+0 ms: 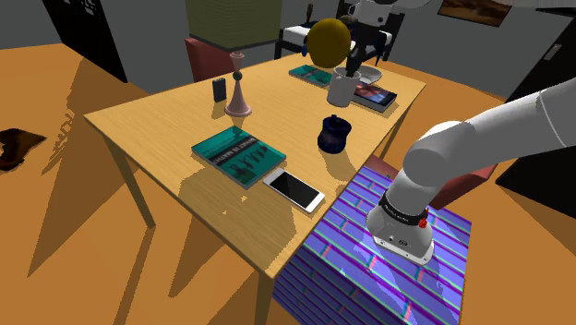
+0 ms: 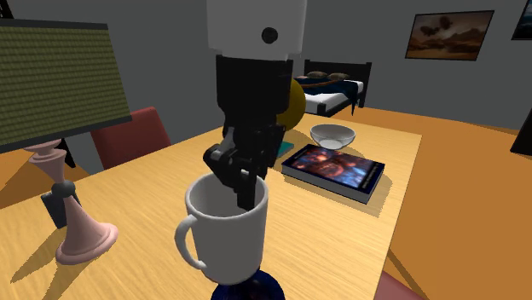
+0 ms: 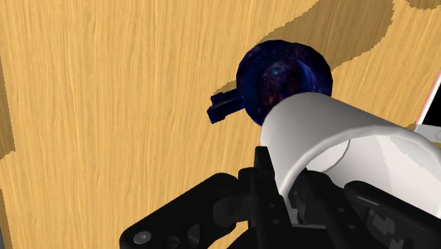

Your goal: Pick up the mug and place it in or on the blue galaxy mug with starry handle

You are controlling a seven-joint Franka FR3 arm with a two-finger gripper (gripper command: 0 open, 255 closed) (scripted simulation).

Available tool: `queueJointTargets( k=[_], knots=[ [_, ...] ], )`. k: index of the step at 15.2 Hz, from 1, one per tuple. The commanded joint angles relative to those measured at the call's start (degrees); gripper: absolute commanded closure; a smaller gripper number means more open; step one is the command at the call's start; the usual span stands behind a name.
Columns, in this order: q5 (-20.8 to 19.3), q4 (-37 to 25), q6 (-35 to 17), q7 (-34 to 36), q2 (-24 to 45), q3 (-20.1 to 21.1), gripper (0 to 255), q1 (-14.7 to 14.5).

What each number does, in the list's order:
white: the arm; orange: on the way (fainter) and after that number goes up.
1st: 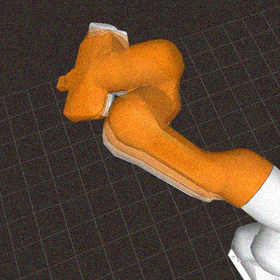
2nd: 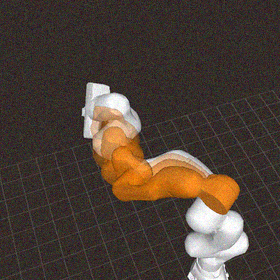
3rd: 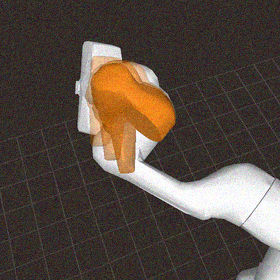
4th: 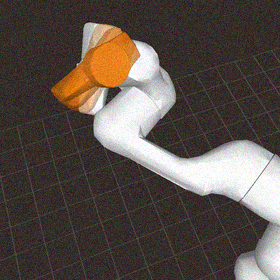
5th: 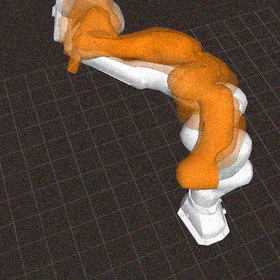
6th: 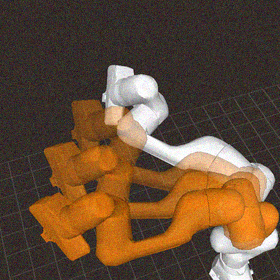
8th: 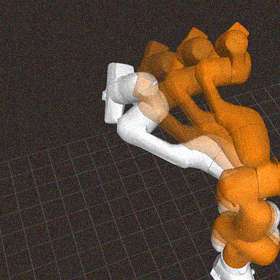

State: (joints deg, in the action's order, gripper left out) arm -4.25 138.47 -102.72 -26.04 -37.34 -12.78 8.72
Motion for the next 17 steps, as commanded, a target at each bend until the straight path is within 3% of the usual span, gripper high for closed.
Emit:
queueJointTargets(
  k=[1, 14, 17],
  knots=[
    [-0.02, 1.45, -1.30, 0.16, -0.17, 0.05, 255, 0.01],
    [-0.75, 10.80, -12.33, -0.32, 1.53, -1.19, 255, 0.33],
    [-0.75, 10.80, -12.33, -0.32, 1.53, -1.19, 255, 0.33]
  ],
)
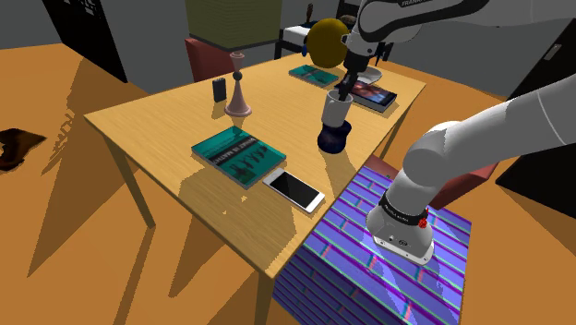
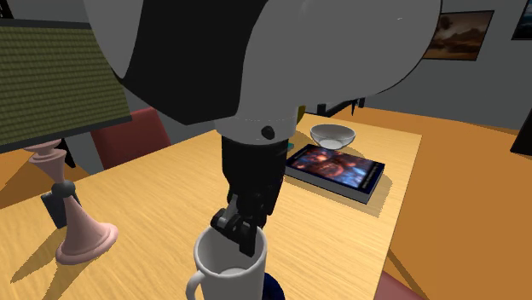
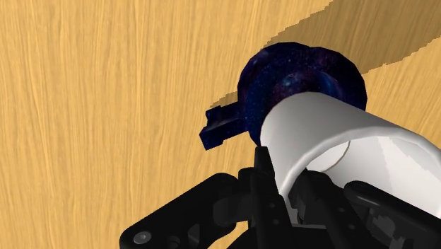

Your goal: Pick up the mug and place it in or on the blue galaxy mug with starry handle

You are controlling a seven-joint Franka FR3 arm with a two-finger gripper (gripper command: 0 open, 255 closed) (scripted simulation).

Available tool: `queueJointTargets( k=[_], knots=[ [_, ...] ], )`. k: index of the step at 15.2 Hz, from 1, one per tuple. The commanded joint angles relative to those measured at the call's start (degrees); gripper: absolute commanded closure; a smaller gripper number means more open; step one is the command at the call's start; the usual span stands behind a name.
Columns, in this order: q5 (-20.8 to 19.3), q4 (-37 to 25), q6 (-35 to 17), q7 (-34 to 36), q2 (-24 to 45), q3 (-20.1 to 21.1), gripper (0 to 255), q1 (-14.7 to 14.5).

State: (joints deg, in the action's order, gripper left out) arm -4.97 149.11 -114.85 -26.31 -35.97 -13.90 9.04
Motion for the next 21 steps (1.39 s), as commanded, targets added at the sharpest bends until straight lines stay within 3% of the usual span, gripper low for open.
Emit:
queueJointTargets(
  k=[1, 5, 6, 11, 15, 21],
  knots=[
    [-0.02, 0.17, -0.21, -0.04, 0.16, -0.06, 255, 0.01],
    [-0.02, 0.16, -0.21, -0.05, 0.17, -0.05, 255, 0.02],
    [-0.02, 0.18, -0.18, -0.05, 0.13, -0.05, 0, 0.03],
    [-0.02, 0.16, -0.21, -0.05, 0.17, -0.05, 0, 0.02],
    [0.29, -6.09, 7.66, -0.01, -1.47, 0.58, 0, 0.00],
    [0.29, -6.09, 7.66, -0.01, -1.47, 0.58, 0, 0.00]
  ],
)
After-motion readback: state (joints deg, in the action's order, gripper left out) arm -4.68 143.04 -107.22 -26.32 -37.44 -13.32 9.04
